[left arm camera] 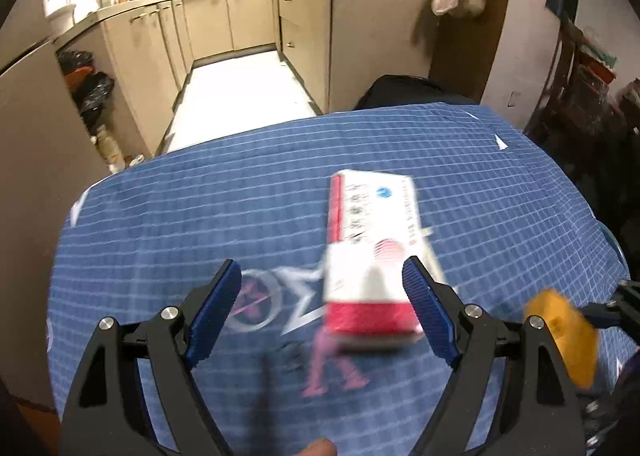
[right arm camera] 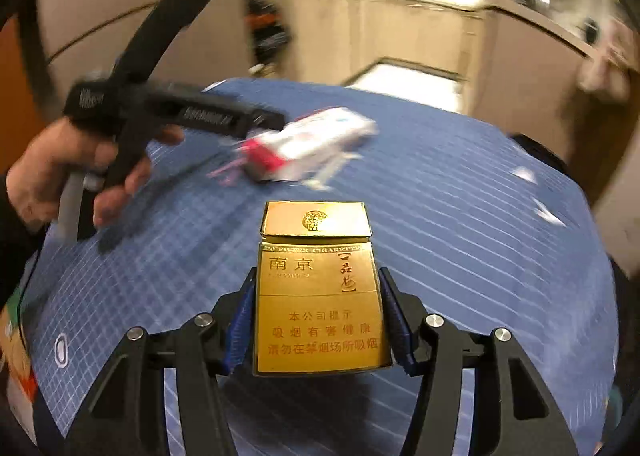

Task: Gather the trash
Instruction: 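Grasp the white-red medicine box with the left tool while the right grasps the gold cigarette pack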

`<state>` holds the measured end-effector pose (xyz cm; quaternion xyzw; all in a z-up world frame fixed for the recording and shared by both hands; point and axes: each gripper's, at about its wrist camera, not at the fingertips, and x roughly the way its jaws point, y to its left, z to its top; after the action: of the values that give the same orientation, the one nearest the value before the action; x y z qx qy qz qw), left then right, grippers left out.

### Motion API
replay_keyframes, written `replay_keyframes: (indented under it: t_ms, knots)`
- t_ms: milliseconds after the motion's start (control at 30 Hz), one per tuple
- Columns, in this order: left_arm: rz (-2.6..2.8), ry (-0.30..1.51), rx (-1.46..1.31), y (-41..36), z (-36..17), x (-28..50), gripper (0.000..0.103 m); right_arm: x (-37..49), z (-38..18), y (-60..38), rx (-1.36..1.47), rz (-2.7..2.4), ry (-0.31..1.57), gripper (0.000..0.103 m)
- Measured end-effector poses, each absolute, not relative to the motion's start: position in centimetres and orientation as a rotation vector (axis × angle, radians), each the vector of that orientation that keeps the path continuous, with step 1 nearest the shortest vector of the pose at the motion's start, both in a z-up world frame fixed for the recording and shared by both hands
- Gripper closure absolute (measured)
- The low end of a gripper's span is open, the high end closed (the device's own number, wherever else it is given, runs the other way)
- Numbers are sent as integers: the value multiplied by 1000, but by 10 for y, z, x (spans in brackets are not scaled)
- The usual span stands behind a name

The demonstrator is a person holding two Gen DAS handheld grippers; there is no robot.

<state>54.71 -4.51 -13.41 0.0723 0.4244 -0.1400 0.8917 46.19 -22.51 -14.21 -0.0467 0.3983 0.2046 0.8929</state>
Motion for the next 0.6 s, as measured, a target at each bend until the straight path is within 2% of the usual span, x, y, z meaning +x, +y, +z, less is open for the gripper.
replay_keyframes:
  t_ms: [333, 367, 400, 600]
  knots:
    - [-223, 894, 261, -82, -162, 558, 23, 437, -130, -282, 20, 250, 754, 45]
    - [-217, 890, 262, -83, -163, 558, 25, 437, -129, -284, 30, 240, 747, 45]
    - [-223, 880, 250, -83, -163, 556, 39, 436, -130, -284, 35, 229, 740, 45]
    - [-202, 815, 324, -100, -156, 537, 43, 416, -120, -297, 53, 136, 668, 46]
